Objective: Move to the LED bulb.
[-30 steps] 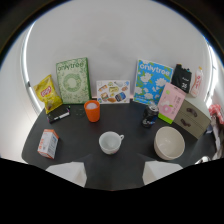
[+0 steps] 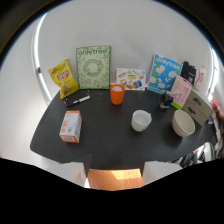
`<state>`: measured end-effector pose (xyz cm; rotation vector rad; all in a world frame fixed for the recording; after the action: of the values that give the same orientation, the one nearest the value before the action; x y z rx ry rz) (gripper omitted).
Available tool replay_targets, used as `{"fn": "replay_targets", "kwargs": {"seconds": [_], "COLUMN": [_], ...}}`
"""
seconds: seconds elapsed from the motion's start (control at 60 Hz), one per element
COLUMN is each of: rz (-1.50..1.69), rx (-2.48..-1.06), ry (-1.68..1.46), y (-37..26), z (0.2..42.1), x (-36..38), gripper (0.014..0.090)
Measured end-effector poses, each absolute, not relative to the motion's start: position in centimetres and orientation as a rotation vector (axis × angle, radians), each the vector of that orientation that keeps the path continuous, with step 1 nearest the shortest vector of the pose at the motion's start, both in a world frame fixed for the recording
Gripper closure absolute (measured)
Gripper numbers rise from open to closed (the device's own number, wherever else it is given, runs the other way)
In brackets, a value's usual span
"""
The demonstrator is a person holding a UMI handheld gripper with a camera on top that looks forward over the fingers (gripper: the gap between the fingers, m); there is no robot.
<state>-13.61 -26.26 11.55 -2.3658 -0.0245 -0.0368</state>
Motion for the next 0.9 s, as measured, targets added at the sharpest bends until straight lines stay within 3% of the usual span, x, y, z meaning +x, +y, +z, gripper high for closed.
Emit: {"fn": "replay_targets", "kwargs": {"seconds": [0.167, 0.383, 0.617, 0.9], "rz": [0.019, 0.069, 0.036, -0.013], "rx": [-2.384, -2.350, -2.345, -2.373], "ry": [-0.089, -0.085, -0.052, -0.075], "y": [-26.0, -21.0, -16.5, -15.9], "z": [10.3, 10.2, 8.3, 6.0], "x": [-21.6, -29.3, -31.4, -30.3], "gripper": [0.0189, 0.0187, 0.0191, 0.0191]}}
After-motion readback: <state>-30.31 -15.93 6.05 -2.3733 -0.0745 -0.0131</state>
